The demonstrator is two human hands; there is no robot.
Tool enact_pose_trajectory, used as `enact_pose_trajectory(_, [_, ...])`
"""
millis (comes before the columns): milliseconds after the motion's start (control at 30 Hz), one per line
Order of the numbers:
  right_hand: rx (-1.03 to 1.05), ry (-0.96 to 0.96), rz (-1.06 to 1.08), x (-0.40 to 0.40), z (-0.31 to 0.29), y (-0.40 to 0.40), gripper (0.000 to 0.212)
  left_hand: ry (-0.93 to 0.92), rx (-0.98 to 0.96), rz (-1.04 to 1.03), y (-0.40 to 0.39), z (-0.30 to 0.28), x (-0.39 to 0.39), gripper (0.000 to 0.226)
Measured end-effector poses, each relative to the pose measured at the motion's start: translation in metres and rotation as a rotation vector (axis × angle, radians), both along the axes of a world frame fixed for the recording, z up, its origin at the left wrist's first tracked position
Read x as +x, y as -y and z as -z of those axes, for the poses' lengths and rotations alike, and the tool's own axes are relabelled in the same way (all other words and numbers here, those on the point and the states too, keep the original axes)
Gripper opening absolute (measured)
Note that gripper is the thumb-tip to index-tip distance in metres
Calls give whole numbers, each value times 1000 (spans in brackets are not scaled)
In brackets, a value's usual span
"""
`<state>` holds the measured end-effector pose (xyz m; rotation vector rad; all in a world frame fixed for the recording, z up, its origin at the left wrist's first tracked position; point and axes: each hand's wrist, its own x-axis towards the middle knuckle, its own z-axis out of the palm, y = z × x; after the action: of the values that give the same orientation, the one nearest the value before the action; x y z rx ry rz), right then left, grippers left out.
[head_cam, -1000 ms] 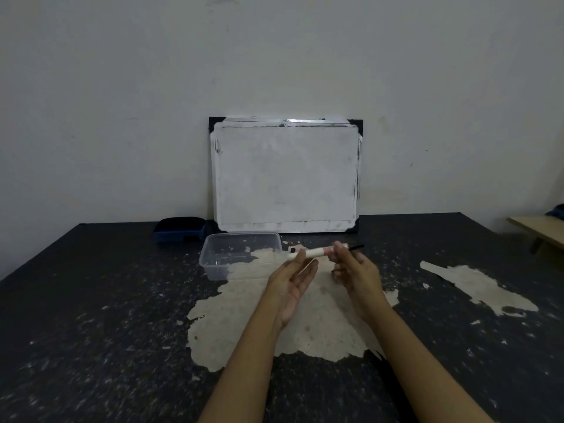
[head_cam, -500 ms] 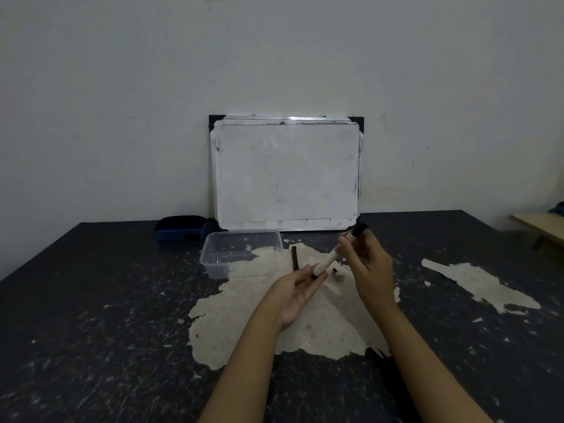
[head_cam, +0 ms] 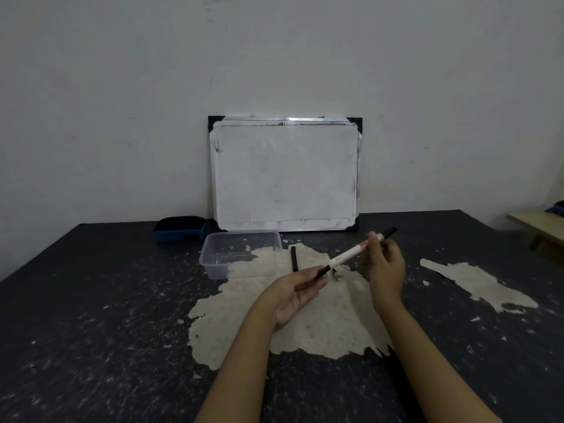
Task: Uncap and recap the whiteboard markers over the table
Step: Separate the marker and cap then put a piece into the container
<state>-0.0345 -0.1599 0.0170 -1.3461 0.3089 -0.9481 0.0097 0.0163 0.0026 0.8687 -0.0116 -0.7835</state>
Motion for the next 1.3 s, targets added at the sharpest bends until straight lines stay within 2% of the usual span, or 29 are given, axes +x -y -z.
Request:
enact_pose_trajectory(67, [49, -22, -1, 0, 0, 3, 25, 20, 51, 40, -2, -2, 0, 25])
enact_pose_trajectory(300, [234, -49, -17, -1, -3, 6, 22, -30, 45, 55, -6, -7, 0, 32])
enact_pose_trajectory(467, [443, -43, -66, 0, -5, 10, 17, -49, 6, -2, -11, -8, 5, 19])
enact_pose_trajectory(533, [555, -50, -118, 1, -6, 8, 15, -61, -41, -13, -11, -11, 4, 22])
enact_pose_trajectory(667, [765, -11, -273, 1, -7, 1, 14, -82, -130, -29, -11, -13, 2, 43])
enact_pose_trajectory(800, [933, 50, -461, -1, -10, -8, 17, -52, -191, -82, -13, -18, 2, 32])
enact_pose_trajectory(933, [1033, 71, -594, -2, -12, -14, 10, 11, -244, -188, -16, -24, 2, 27])
enact_pose_trajectory(1000, [1051, 73, -662, -3, -13, -17, 18, 65, -244, -249, -20, -29, 6, 28])
enact_pose_trajectory(1100, [1034, 44, -737, -4, -14, -23, 44, 225, -94, -345, -33, -41, 10, 27])
enact_pose_trajectory(1167, [1051, 14, -775, -5, -14, -28, 50, 382, 208, -435, -43, -48, 12, 28])
enact_pose_trajectory(1233, [1055, -17, -802, -6, -14, -34, 45, 474, 484, -554, -53, -49, 21, 24])
enact_pose_trajectory(1300, [1005, -73, -814, -6, -14, -41, 34, 500, 629, -651, -61, -48, 29, 25])
